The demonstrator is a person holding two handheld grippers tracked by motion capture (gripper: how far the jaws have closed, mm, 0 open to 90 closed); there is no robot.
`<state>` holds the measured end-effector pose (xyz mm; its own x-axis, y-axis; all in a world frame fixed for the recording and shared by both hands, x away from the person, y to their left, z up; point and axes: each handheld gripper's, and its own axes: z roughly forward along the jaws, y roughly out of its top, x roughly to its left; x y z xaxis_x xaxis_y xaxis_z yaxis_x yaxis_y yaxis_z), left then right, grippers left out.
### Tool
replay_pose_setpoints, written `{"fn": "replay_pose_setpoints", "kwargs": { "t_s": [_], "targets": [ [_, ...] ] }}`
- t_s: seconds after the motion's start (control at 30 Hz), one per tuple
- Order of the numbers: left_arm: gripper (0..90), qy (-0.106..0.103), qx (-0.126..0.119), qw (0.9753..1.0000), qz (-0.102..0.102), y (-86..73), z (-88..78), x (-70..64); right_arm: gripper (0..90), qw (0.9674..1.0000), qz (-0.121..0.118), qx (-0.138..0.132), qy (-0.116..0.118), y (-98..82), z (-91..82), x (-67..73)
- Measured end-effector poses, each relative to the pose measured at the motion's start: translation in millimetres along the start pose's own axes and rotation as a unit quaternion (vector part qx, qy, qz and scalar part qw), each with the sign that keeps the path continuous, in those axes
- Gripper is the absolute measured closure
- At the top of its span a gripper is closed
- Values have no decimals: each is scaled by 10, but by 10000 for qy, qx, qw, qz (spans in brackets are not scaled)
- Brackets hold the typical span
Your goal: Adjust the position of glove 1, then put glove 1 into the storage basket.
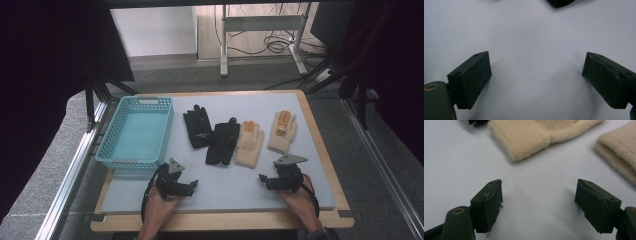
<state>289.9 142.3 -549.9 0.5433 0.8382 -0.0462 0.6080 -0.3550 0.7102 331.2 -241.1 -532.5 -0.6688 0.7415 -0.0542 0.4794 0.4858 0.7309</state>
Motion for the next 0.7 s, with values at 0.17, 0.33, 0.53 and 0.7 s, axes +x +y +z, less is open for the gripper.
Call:
{"fn": "replay_pose_setpoints", "kwargs": {
  "t_s": [0.17, 0.33, 0.53, 0.7],
  "targets": [
    [86, -3, -3, 10000, -1, -1, 0, 1, 202, 10000, 25, 1, 6, -1, 1, -4],
    [86, -3, -5, 10000, 0, -2, 0, 1, 200, 10000, 25, 1, 5, -2, 2, -3],
    [86, -6, -7, 10000, -1, -3, 0, 3, 159, 10000, 33, 28, -13, 0, 5, -3],
    [86, -6, -9, 10000, -7, -2, 0, 1, 125, 10000, 34, 74, -24, 4, 12, -1]
  ]
}}
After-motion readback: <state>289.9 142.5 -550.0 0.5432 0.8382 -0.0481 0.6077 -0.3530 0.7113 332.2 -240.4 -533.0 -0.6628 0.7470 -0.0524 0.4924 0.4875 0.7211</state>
